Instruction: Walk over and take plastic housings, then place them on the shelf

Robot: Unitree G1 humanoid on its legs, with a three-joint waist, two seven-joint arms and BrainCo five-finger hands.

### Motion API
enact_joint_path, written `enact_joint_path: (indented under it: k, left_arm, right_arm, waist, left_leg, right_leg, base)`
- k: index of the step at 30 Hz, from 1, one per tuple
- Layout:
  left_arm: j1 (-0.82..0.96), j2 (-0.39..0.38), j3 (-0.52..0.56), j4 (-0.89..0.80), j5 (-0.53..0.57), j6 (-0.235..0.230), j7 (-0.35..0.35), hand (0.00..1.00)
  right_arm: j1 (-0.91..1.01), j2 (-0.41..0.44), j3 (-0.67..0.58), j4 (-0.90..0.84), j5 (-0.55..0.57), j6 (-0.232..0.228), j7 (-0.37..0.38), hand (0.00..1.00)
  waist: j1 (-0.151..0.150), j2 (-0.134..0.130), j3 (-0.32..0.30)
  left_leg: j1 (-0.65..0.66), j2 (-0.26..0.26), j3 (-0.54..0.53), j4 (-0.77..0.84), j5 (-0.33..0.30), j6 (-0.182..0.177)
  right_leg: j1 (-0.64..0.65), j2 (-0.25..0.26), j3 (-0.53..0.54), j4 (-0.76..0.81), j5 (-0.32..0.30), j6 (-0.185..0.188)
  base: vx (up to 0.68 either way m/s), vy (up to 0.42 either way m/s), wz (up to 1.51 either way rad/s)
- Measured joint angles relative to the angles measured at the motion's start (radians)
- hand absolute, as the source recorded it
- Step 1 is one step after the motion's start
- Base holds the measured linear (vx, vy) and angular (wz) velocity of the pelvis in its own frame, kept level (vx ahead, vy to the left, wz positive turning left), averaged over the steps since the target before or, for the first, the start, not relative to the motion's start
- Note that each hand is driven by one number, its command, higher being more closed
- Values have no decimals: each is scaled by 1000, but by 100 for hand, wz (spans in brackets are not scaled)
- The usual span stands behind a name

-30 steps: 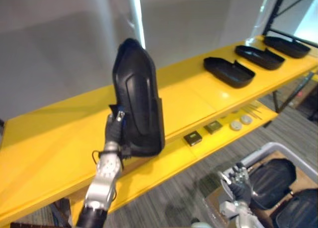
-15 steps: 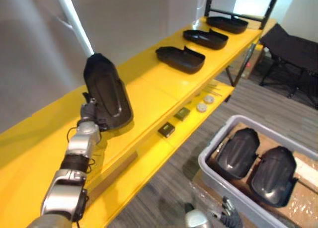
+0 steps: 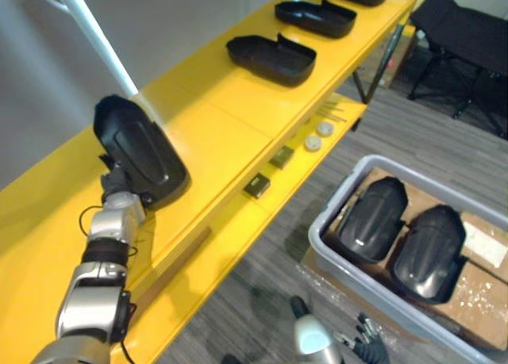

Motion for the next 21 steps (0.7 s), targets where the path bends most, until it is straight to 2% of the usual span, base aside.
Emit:
enact_joint_path:
  k: [2,5,6,13,17,21]
  left_arm:
    - [-3,10,12,0,-26,-6,14,100]
    - [-11,15,13,-6,-56,-40,45,100]
    - [-10,14,13,-6,-63,-42,54,0]
    - [-10,13,35,-17,-133,-44,80,0]
    - [-8,-5,35,-28,-142,-43,88,0]
    - [-6,-21,35,-37,-142,-44,119,0]
  right_arm:
    - [-8,-13,7,-3,4,-2,-1,0]
    - [-8,-22,24,-25,36,-2,-20,0]
    - [-7,-29,30,-33,39,-2,-24,0]
    - [-2,-54,61,-88,39,-2,-42,0]
    - [8,-63,75,-118,38,-2,-59,0]
    - [16,-68,77,-122,39,-2,-71,0]
  waist:
    - [0,10,10]
    - [0,19,36]
    - [1,20,39]
    - [7,36,52]
    - [17,49,59]
    - [28,49,60]
  left_leg:
    - [-19,2,10,14,-4,3]
    - [-36,5,22,26,-8,2]
    - [-35,6,24,27,-9,1]
    - [-48,15,36,54,-12,-4]
    - [-46,18,38,61,-13,-5]
    - [-46,20,40,71,-15,-7]
  right_leg:
    - [-27,0,13,14,0,0]
    - [-56,-2,19,41,-9,0]
    - [-60,-2,19,51,-13,1]
    - [-99,1,28,123,-41,-2]
    - [-107,1,28,149,-52,-4]
    - [-110,1,27,163,-57,-5]
  base:
    - [-34,-8,-14]
    - [-47,-6,-6]
    - [-34,0,-7]
    - [-4,-2,-2]
    - [0,0,0]
    - [0,0,0]
